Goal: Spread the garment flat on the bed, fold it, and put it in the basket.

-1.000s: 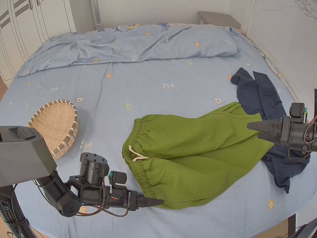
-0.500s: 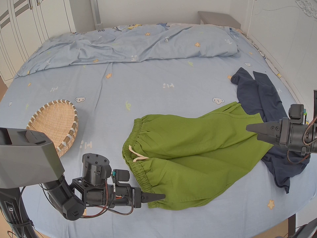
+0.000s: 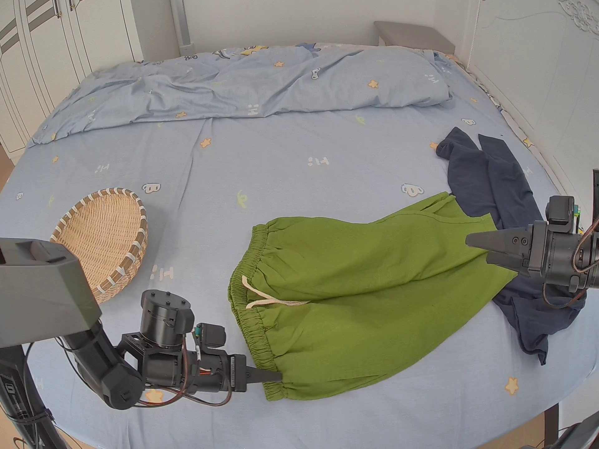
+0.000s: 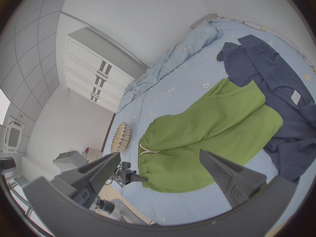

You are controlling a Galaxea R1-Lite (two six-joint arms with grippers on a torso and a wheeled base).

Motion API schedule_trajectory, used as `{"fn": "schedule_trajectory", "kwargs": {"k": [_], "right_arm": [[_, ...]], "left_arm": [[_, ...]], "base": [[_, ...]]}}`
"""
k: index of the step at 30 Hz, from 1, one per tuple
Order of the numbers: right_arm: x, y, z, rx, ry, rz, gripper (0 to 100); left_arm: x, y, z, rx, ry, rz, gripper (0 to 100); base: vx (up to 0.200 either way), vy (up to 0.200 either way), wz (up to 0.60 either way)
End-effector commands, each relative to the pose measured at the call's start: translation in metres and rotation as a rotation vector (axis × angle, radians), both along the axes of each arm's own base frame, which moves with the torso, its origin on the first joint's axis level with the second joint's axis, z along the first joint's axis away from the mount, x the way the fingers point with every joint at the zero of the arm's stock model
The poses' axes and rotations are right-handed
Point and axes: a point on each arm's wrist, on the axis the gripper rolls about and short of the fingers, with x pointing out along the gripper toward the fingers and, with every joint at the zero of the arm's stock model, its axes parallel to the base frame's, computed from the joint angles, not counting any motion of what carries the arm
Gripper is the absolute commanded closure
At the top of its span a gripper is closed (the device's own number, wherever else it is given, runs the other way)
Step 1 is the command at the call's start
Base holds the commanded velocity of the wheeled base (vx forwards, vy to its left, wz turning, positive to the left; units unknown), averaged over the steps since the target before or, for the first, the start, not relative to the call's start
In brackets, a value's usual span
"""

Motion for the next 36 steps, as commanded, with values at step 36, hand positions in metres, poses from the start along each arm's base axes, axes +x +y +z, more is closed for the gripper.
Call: {"fn": "schedule_trajectory", "kwargs": {"k": [36], "right_arm": [[0.008,-0.055,-0.143,-0.108,0.434,0.133,0]], "left_arm": [[-0.047,0.165,0.023,0.021,0.131,0.273,100]], "base": [[0.000,0.000,0.00]]}}
